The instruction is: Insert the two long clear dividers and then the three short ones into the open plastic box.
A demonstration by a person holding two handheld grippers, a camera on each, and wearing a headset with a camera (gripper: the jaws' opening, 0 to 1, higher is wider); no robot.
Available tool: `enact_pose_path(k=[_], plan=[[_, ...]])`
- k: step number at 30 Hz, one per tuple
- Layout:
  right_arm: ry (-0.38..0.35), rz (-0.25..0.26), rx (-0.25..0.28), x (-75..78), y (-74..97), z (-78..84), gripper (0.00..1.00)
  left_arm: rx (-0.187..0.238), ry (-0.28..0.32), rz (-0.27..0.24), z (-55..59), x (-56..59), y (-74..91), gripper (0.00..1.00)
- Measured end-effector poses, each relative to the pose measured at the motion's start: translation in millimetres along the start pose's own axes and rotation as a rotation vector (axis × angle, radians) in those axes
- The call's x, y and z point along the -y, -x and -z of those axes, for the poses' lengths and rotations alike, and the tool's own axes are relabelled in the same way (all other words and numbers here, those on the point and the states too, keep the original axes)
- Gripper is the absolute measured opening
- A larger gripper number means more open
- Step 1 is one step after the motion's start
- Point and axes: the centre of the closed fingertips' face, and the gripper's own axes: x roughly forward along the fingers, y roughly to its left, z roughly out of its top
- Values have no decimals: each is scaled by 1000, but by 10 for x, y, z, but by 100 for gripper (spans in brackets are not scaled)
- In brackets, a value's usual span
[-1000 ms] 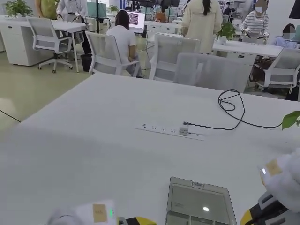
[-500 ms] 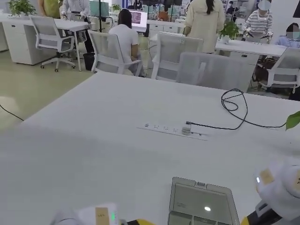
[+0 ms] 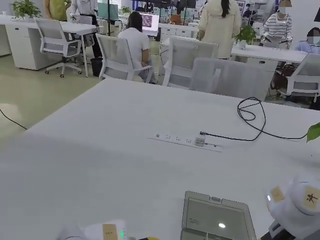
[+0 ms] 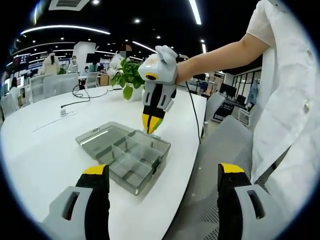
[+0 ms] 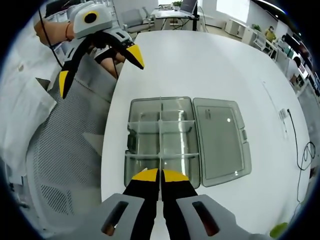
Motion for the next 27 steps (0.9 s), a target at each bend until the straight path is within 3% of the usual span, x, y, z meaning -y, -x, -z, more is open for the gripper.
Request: enact_pose_path(k=[8,27], plan=[[21,0,8,-4,-12,6,3,7,4,-3,-11,-2,0,92],[58,38,-25,-4,-304,135,3,1,8,-7,9,-21,10,92]])
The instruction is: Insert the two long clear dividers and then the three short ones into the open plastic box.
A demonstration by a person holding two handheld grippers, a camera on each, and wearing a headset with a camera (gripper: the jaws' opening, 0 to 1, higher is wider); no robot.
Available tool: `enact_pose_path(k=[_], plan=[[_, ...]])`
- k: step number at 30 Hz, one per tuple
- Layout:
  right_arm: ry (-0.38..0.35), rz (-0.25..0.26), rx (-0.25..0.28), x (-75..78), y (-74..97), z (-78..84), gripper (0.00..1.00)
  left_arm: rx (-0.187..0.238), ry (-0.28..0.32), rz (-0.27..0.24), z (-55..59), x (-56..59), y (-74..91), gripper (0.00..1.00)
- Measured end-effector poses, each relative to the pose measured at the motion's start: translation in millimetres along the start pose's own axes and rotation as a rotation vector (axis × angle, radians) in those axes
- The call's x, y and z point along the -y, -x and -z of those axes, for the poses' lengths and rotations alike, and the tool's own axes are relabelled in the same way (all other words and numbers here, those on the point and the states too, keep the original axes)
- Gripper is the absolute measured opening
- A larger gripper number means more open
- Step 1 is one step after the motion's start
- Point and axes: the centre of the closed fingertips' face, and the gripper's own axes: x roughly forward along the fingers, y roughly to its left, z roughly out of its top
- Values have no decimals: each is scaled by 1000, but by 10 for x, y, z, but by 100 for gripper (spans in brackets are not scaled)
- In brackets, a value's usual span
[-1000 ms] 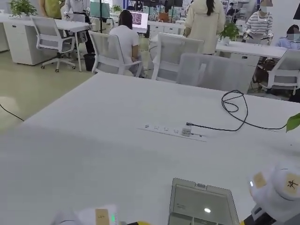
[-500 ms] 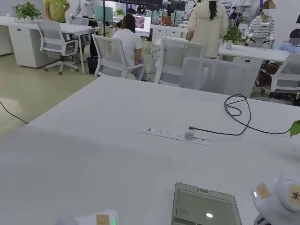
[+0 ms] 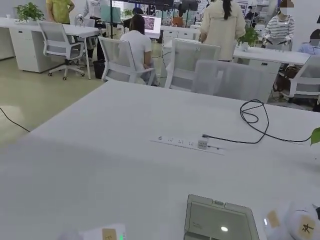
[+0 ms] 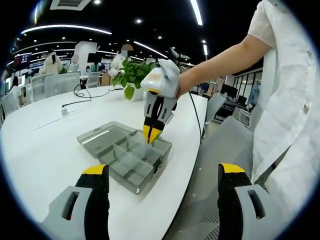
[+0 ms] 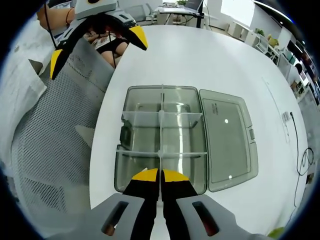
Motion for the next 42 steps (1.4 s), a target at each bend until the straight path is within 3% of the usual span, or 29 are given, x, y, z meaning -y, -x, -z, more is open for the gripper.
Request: enact_pose_path(k=[17,25,42], plan=[[18,20,-23,26,-29,54,6,-2,4,-2,2,-20,6,92],[-23,55,19,68,116,38,13,-2,4,-6,-2,-28,16,93],[-89,124,125,-21,505,-34,27,-6,-5,-16,-13,-62,57,96]])
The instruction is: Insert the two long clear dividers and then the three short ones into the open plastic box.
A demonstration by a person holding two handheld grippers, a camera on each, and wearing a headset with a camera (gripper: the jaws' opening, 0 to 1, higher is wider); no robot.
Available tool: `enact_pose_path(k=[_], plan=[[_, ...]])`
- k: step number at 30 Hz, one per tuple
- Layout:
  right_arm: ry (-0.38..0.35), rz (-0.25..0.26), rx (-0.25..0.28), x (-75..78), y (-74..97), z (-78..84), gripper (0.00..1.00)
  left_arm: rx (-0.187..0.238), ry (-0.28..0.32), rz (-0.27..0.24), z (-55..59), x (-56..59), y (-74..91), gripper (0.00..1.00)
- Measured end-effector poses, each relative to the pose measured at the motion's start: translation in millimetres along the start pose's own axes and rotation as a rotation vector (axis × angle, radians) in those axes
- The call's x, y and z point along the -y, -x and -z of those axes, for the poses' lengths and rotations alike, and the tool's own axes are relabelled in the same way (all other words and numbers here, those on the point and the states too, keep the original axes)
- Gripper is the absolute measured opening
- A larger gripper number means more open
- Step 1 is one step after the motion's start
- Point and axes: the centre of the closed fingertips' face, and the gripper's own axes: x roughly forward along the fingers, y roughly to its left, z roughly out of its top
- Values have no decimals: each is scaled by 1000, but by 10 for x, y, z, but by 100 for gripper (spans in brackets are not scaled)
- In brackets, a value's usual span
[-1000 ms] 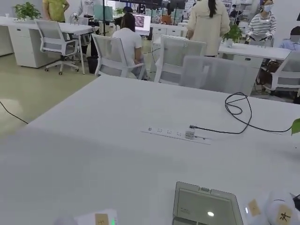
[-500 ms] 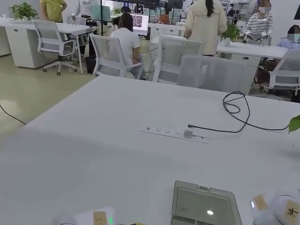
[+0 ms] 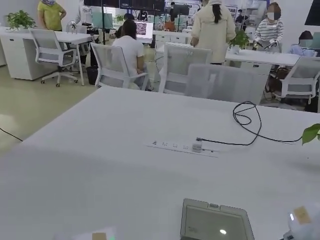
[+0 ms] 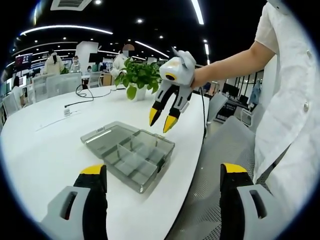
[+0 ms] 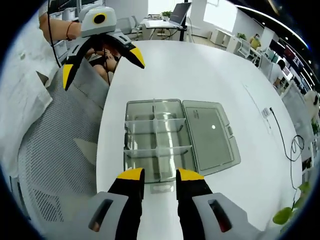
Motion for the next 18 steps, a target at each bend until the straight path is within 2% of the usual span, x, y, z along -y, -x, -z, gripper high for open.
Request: enact_pose_path(k=[5,12,18], plan=[[-25,27,27,-18,106,21,30,3,4,-7,10,-22,27,99],[-99,75,92,-86,261,81,35,24,29,-11,-16,-50,67,100],[-179,105,179,-205,350,127,48,3,19,-17,21,-66,84,100]])
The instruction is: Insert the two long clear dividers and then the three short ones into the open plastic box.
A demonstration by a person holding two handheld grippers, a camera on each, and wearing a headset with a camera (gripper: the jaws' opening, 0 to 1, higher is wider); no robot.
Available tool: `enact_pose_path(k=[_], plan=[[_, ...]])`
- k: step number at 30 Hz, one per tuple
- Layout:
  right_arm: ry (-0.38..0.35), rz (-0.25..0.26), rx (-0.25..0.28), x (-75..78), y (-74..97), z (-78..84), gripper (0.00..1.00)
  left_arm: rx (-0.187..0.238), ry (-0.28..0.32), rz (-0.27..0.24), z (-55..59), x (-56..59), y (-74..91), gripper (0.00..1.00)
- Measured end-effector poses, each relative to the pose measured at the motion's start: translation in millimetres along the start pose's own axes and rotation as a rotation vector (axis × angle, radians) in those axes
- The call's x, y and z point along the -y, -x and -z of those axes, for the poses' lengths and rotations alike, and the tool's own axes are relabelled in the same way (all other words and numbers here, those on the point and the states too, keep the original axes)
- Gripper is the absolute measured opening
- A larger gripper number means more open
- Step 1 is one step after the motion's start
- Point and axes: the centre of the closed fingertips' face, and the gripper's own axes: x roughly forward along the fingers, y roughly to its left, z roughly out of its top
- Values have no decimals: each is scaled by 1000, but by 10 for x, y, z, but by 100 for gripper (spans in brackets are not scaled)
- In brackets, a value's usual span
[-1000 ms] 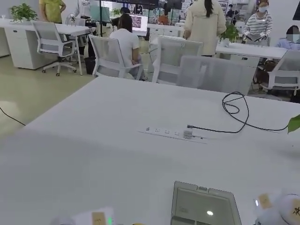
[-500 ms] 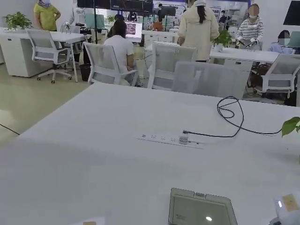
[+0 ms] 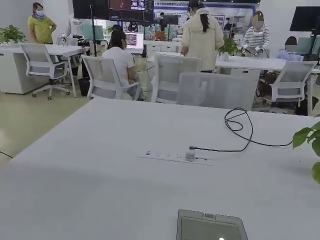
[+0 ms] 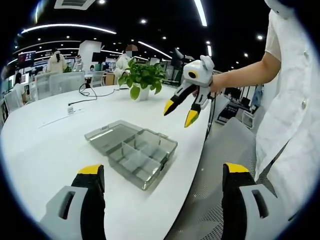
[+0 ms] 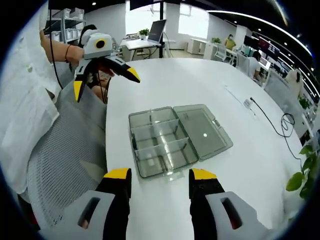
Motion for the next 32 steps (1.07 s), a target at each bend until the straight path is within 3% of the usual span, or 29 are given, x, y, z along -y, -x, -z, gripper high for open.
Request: enact_pose_path(k=[9,18,32], plan=[[-88,59,84,-105,107,202,67,-12,16,-17,45,-47,23,100],[-143,65,130,-228,133,341,82,-19,24,-16,79,-49,2,100],[-168,59,125,-279,124,425,85,-55,30,-24,234,-90,-13,100]])
